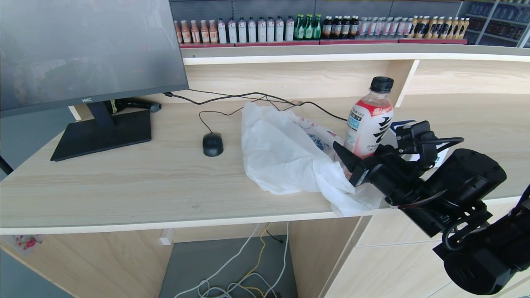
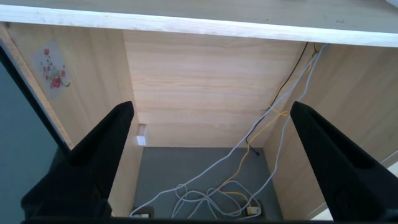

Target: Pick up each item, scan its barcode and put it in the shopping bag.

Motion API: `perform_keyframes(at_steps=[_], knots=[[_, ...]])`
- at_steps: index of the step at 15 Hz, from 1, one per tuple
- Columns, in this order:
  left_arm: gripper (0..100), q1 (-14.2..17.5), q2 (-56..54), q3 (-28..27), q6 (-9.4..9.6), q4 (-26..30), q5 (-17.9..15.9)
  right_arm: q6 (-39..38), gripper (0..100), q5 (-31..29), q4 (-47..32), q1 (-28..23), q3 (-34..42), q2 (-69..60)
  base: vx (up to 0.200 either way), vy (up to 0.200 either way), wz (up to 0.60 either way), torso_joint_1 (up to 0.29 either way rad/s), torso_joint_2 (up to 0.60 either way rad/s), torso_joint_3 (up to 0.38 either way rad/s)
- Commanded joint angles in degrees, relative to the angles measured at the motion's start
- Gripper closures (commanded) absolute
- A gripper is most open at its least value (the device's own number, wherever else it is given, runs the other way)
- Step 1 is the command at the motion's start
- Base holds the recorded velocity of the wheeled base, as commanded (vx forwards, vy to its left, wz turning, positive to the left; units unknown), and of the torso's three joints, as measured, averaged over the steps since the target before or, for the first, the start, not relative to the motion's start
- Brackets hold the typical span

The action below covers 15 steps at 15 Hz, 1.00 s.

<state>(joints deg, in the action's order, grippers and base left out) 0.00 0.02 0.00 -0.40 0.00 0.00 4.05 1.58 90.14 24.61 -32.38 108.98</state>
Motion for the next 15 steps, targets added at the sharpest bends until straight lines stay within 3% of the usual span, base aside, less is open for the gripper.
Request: perform_keyframes(at_steps=[1, 14, 15], knots=[[0, 0.00, -0.02, 0.00, -0.04, 0.00, 0.00, 0.00, 100, 0.09, -0.14, 0.35, 0.21, 0.53, 0.000, 0.000, 0.00, 0.000, 0.00, 0.000], [0, 0.00, -0.02, 0.00, -0.04, 0.00, 0.00, -0.36, 100, 1.05, -0.14, 1.31, 0.12, 0.53, 0.000, 0.000, 0.00, 0.000, 0.00, 0.000], [0, 0.00, -0.02, 0.00, -0.04, 0.00, 0.00, -0.36, 0, 1.14, -0.14, 1.40, 0.03, 0.44, 0.000, 0.000, 0.00, 0.000, 0.00, 0.000]])
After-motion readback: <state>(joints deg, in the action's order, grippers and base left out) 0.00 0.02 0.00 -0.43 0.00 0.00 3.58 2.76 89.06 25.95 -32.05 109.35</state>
